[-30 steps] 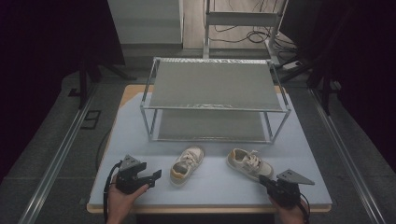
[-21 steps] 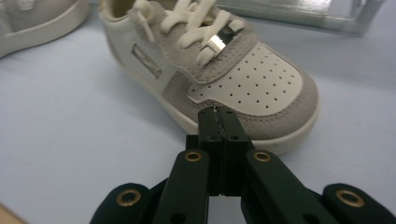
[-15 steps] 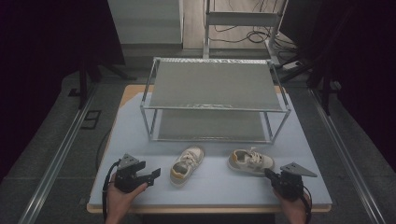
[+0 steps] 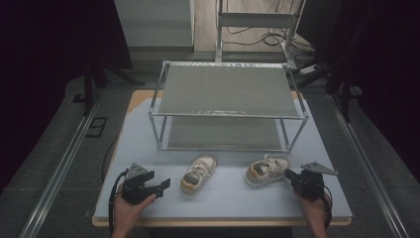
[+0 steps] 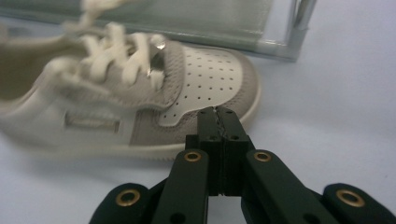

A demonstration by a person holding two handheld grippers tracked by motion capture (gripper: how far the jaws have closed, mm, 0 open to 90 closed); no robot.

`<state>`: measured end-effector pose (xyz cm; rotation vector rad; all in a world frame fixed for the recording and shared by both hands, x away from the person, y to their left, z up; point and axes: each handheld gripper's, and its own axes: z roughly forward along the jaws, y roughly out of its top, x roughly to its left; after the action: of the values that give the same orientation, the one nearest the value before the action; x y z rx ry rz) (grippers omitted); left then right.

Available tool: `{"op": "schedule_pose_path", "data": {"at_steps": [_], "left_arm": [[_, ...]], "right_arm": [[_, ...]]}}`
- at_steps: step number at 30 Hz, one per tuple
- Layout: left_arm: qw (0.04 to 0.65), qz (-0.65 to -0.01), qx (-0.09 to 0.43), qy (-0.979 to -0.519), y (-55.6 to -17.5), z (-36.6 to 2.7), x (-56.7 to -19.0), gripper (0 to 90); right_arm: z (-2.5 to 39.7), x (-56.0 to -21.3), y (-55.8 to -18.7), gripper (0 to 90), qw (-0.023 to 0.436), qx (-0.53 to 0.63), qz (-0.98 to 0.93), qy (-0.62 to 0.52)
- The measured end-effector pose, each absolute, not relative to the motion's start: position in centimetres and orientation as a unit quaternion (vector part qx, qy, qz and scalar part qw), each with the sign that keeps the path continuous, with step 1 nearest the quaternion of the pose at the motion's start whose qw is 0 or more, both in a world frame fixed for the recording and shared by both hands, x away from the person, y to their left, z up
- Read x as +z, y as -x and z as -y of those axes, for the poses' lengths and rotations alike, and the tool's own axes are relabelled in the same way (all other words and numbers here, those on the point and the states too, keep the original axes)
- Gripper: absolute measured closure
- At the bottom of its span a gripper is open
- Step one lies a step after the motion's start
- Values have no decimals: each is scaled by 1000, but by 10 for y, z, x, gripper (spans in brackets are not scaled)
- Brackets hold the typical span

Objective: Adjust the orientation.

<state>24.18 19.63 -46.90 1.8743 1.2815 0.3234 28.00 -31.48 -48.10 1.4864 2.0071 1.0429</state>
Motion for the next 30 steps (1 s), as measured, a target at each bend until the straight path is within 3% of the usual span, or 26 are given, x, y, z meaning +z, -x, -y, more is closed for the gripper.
{"op": "schedule_pose_path", "data": {"at_steps": [6,11,19,25,30], "left_arm": [[411,-508,128,-746,-242,-195,-470,285],[412,-509,128,-745,-242,-196,-469,285],[414,-503,126,-748,-241,-193,-469,285],[415,-505,125,-747,-242,-195,-469,285],[415,-509,126,-744,-242,-198,-470,285]], "right_arm": [[320,-482,-286,891,217,378,-718,-542],[314,-469,-269,891,228,400,-716,-525],[252,-432,-227,892,223,452,-750,-428],[203,-444,-246,891,211,431,-783,-396],[183,-457,-264,891,227,399,-792,-403]]}}
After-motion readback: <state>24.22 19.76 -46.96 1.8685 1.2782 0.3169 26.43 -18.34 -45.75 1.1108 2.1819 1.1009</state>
